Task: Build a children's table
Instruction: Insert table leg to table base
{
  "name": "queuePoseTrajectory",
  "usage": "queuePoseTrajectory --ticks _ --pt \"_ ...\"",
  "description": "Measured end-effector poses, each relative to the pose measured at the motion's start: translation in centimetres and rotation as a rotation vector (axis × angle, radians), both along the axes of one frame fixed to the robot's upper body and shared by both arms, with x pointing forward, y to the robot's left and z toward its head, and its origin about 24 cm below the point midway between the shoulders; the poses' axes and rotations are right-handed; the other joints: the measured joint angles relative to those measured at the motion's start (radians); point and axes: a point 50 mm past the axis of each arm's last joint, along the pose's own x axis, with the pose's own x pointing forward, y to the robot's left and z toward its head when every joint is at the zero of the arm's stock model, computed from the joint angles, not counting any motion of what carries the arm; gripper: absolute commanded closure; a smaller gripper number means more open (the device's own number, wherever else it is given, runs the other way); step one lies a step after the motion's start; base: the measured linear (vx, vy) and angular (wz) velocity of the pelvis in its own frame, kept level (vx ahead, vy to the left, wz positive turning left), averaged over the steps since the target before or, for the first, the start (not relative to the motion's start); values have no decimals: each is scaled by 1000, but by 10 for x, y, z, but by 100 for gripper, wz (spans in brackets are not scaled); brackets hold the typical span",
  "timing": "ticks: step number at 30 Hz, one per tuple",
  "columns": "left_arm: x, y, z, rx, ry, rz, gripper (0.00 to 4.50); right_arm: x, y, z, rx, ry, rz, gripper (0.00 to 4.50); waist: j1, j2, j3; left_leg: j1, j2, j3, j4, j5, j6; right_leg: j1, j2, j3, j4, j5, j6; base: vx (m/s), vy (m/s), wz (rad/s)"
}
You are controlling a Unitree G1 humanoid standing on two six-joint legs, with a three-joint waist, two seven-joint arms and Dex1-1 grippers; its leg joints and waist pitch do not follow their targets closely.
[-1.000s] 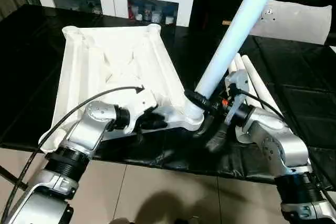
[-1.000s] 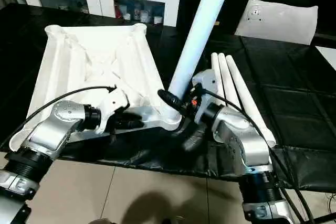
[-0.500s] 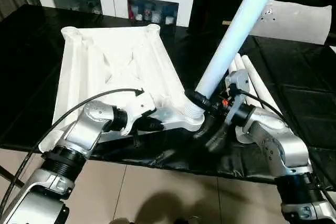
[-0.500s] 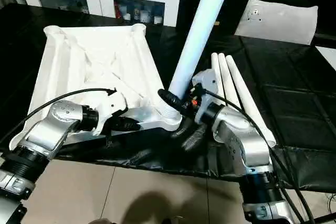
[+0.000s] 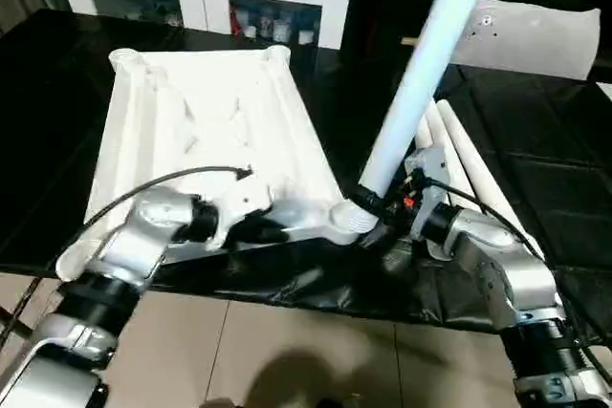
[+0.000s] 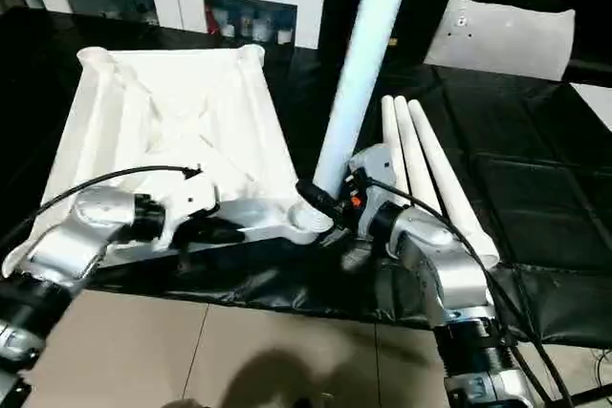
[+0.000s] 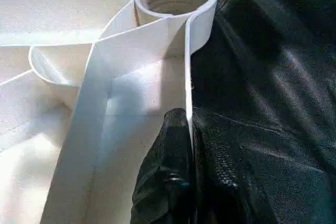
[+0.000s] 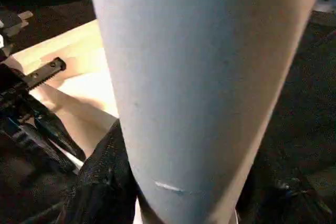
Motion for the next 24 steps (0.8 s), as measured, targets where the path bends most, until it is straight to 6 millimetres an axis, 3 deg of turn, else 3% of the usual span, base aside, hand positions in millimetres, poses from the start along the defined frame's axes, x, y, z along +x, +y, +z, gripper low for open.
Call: queuePoseTrajectory --ticks 10,24 --pt "-1 1 0 -5 5 -8 450 0 12 1 19 5 54 255 2 0 0 0 0 0 0 0 0 0 0 0 0 0 0 0 0 0" --pt "-2 2 0 -6 15 -19 450 3 11 -4 33 19 39 255 2 0 0 0 0 0 0 0 0 0 0 0 0 0 0 0 0 0"
